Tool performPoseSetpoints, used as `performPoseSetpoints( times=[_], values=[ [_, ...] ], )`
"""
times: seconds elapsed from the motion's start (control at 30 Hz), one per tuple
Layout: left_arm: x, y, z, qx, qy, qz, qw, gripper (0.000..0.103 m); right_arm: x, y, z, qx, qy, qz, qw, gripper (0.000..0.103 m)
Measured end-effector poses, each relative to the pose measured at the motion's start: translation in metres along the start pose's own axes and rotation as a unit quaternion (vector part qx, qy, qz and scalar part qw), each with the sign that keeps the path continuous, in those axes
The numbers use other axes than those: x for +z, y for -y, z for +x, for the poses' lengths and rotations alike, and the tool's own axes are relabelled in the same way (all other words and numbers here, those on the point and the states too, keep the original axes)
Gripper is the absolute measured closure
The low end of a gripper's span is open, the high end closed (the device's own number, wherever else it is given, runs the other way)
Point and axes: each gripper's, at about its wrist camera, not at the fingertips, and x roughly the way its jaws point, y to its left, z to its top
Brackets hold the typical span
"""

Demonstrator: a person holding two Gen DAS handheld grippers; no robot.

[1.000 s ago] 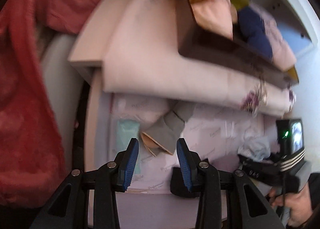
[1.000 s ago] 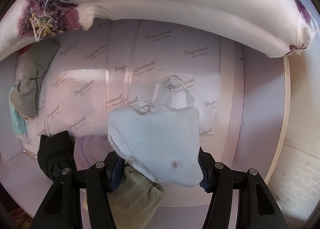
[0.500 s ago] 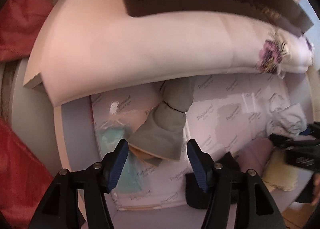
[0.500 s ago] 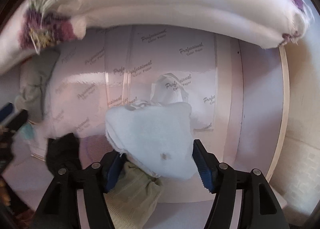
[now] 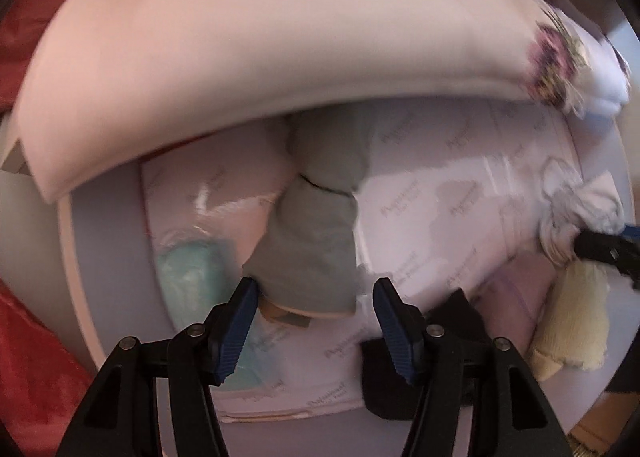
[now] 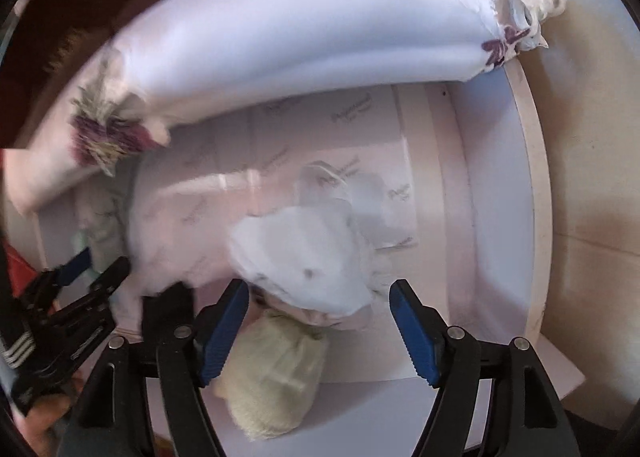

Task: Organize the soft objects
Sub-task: 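Grasp the grey sock-like garment with the left tool while the right tool holds the white cloth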

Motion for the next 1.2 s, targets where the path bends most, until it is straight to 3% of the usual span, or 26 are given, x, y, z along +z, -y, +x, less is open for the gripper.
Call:
performPoseSetpoints(
  times=[0.07, 0.13, 0.2, 0.3, 0.47, 0.73, 0.8, 0.9, 1.0, 1.2],
  values=[
    [-0.001, 0.005, 0.001, -0.01, -0.004, 0.009, 0.9999, 0.044, 0.002, 0.005, 0.007, -0.014, -0.002, 0.004, 1.0, 0.029],
    [0.0, 0.003, -0.001, -0.033, -0.008, 0.006, 0.9994, 0.044, 0.002, 0.005, 0.011, -0.008, -0.007, -0.003, 1.0, 0.047],
    [0.001, 0.001, -0.005, -0.046, -0.008, -0.007, 0.9989, 0.044, 0.0, -0.002, 0.01, -0.012, -0.004, -0.028, 1.0, 0.049],
    [0.003, -0.005, -0.014, -0.062, 0.005, -0.029, 0.9977, 0.044, 0.001, -0.005, 0.007, -0.005, 0.004, -0.036, 0.999, 0.05],
    [0.007, -0.006, -0.025, -0.028, 0.029, -0.021, 0.999, 0.044, -0.005, -0.013, 0.011, -0.029, 0.006, -0.057, 0.998, 0.048],
    [0.006, -0.005, -0.031, -0.029, 0.042, -0.04, 0.9979, 0.044, -0.007, -0.033, 0.014, -0.036, 0.01, -0.06, 0.998, 0.044],
    [0.006, -0.013, -0.032, -0.051, 0.044, -0.062, 0.9958, 0.038, -0.006, -0.034, 0.015, -0.036, 0.011, -0.059, 0.998, 0.043],
    [0.005, -0.022, -0.029, -0.05, 0.036, -0.081, 0.9949, 0.021, -0.005, -0.033, 0.018, -0.036, 0.01, -0.057, 0.998, 0.042],
    [0.007, -0.033, -0.03, -0.071, 0.032, -0.111, 0.9907, 0.019, -0.002, -0.034, 0.021, -0.031, 0.011, -0.052, 0.998, 0.041],
    [0.011, -0.042, -0.036, -0.046, 0.041, -0.119, 0.991, 0.021, 0.002, -0.034, 0.021, -0.03, 0.008, -0.052, 0.998, 0.04]
  ],
)
